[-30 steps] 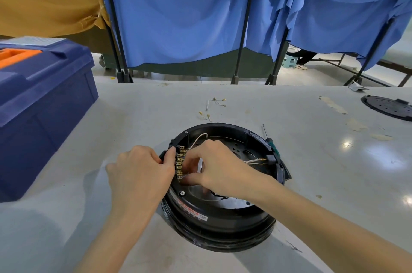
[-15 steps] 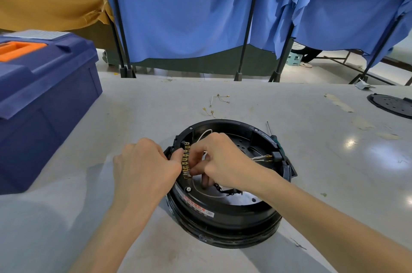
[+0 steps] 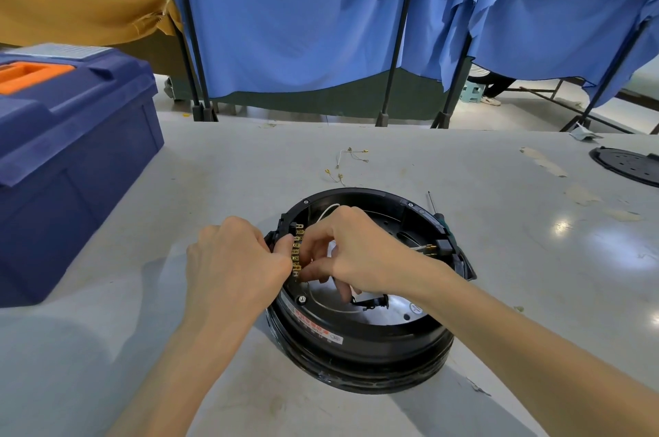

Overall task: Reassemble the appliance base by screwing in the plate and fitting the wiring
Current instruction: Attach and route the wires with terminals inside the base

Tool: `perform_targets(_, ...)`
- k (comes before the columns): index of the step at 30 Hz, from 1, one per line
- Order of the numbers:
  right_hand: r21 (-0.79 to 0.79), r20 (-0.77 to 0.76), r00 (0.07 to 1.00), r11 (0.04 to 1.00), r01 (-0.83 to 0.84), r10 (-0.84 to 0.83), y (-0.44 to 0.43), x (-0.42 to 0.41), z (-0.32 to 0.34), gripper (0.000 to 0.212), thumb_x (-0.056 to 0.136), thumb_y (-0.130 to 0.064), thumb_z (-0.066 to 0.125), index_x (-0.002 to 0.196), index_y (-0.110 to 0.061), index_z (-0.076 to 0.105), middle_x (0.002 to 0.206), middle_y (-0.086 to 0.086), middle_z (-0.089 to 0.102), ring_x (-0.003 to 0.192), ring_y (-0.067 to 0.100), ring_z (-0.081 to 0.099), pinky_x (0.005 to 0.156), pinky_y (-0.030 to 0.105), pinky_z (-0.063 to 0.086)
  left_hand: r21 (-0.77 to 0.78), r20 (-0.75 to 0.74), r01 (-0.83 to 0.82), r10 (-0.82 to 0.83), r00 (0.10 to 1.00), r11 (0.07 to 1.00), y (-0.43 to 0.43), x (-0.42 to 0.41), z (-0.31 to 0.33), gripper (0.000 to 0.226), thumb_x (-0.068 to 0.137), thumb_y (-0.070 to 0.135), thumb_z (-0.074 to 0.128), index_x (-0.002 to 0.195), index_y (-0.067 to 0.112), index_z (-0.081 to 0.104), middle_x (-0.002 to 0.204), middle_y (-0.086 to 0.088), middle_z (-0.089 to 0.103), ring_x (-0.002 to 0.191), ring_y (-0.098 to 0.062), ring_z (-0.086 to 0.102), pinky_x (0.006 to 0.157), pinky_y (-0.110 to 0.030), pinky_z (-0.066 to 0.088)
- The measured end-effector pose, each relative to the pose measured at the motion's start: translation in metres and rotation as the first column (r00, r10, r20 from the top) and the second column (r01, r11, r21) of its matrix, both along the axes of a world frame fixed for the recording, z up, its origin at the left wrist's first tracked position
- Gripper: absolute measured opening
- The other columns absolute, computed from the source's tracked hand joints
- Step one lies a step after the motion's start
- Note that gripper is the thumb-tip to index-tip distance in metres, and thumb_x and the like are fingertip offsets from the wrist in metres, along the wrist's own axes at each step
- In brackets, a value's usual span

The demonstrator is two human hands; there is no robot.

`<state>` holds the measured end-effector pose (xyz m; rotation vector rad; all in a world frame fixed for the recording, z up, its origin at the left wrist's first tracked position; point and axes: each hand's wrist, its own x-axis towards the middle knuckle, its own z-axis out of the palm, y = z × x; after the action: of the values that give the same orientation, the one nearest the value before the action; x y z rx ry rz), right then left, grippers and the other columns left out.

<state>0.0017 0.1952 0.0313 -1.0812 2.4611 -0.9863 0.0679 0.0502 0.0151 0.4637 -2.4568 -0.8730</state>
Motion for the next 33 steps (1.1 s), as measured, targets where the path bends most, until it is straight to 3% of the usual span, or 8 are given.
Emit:
perform_targets(3, 0.012, 0.005, 1.0, 1.0, 0.02, -0.02, 0.0, -0.0001, -0.0011, 0.012, 0.085, -0.006, 0.071, 0.075, -0.01, 0.065, 0.053, -0.003, 0.062, 0.033, 0.016, 0.057, 0.048, 0.027, 0.048, -0.001, -0.002, 0.002, -0.002, 1.0, 1.0, -0.0005, -0.0005, -0.0009, 0.054, 0.077, 0.035, 0.074, 0.039, 0.015, 0.042, 0.049, -0.01, 0.049, 0.067, -0.04, 0.053, 0.068, -0.045, 0.05)
perform_targets(9, -0.009, 0.0, 1.0, 1.0, 0.016, -0.016, 0.0019, -0.0046, -0.0046, 0.02, 0.079, 0.011, 0.058, 0.069, -0.005, 0.061, 0.045, -0.011, 0.057, 0.038, 0.019, 0.062, 0.049, 0.042, 0.055, -0.015, -0.012, 0.009, -0.009, 1.0, 1.0, -0.0025, -0.0012, -0.0009, 0.057, 0.076, 0.033, 0.075, 0.035, 0.014, 0.041, 0.043, -0.008, 0.045, 0.063, -0.038, 0.05, 0.064, -0.042, 0.049)
perform_targets(14, 0.0, 0.027, 0.999, 0.999, -0.041, 0.041, 0.005, -0.0072, -0.003, 0.017, 0.08, 0.005, 0.065, 0.069, -0.007, 0.061, 0.04, -0.009, 0.056, 0.037, 0.012, 0.059, 0.05, 0.03, 0.054, -0.026, -0.016, 0.014, -0.014, 1.0, 1.0, -0.0027, -0.0012, -0.0014, 0.058, 0.077, 0.033, 0.074, 0.034, 0.015, 0.039, 0.043, -0.008, 0.044, 0.062, -0.037, 0.049, 0.065, -0.042, 0.049)
perform_targets(17, 0.007, 0.039, 0.999, 1.0, -0.025, 0.025, 0.0056, -0.0063, -0.0042, 0.015, 0.082, -0.006, 0.072, 0.071, -0.014, 0.065, 0.041, 0.002, 0.058, 0.037, 0.017, 0.06, 0.048, 0.023, 0.052, -0.029, -0.012, 0.009, -0.009, 1.0, 1.0, -0.0026, -0.0013, -0.0015, 0.057, 0.077, 0.034, 0.074, 0.035, 0.014, 0.04, 0.044, -0.01, 0.047, 0.063, -0.038, 0.052, 0.064, -0.042, 0.05)
perform_targets(21, -0.021, 0.001, 0.999, 0.999, -0.033, 0.033, 0.0059, -0.0018, -0.0028, 0.01, 0.081, -0.014, 0.076, 0.079, -0.009, 0.068, 0.045, -0.002, 0.06, 0.031, 0.01, 0.054, 0.044, 0.015, 0.043, -0.034, -0.016, 0.016, -0.016, 1.0, 0.999, -0.0016, -0.0015, -0.0017, 0.056, 0.077, 0.032, 0.074, 0.035, 0.014, 0.042, 0.044, -0.011, 0.05, 0.063, -0.039, 0.053, 0.065, -0.043, 0.051)
perform_targets(24, -0.018, -0.041, 0.999, 1.0, -0.025, 0.025, 0.0039, 0.0016, -0.0018, 0.008, 0.083, -0.013, 0.074, 0.08, -0.01, 0.068, 0.062, 0.01, 0.066, 0.034, 0.017, 0.058, 0.046, 0.028, 0.05, -0.036, -0.021, 0.016, -0.017, 1.0, 0.999, -0.0016, -0.0022, -0.002, 0.057, 0.076, 0.032, 0.075, 0.034, 0.015, 0.041, 0.044, -0.012, 0.049, 0.064, -0.04, 0.053, 0.067, -0.044, 0.051)
perform_targets(30, 0.004, -0.079, 0.997, 1.0, 0.026, -0.026, 0.0045, -0.0006, -0.0049, 0.022, 0.08, 0.003, 0.068, 0.067, -0.015, 0.064, 0.043, -0.012, 0.054, 0.036, 0.016, 0.06, 0.044, 0.034, 0.053, -0.02, -0.016, 0.014, -0.014, 1.0, 1.0, -0.0032, -0.0039, -0.0029, 0.054, 0.076, 0.032, 0.074, 0.036, 0.012, 0.044, 0.045, -0.014, 0.052, 0.063, -0.039, 0.054, 0.066, -0.043, 0.051)
perform_targets(33, 0.019, -0.044, 0.999, 0.999, 0.033, -0.032, 0.005, -0.0028, -0.0096, 0.023, 0.077, 0.014, 0.058, 0.071, -0.007, 0.064, 0.042, -0.019, 0.056, 0.037, 0.012, 0.061, 0.037, 0.023, 0.044, -0.026, -0.019, 0.02, -0.021, 1.0, 0.999, -0.0028, -0.0033, -0.0026, 0.055, 0.076, 0.03, 0.073, 0.036, 0.011, 0.043, 0.042, -0.012, 0.049, 0.062, -0.039, 0.052, 0.066, -0.043, 0.051)
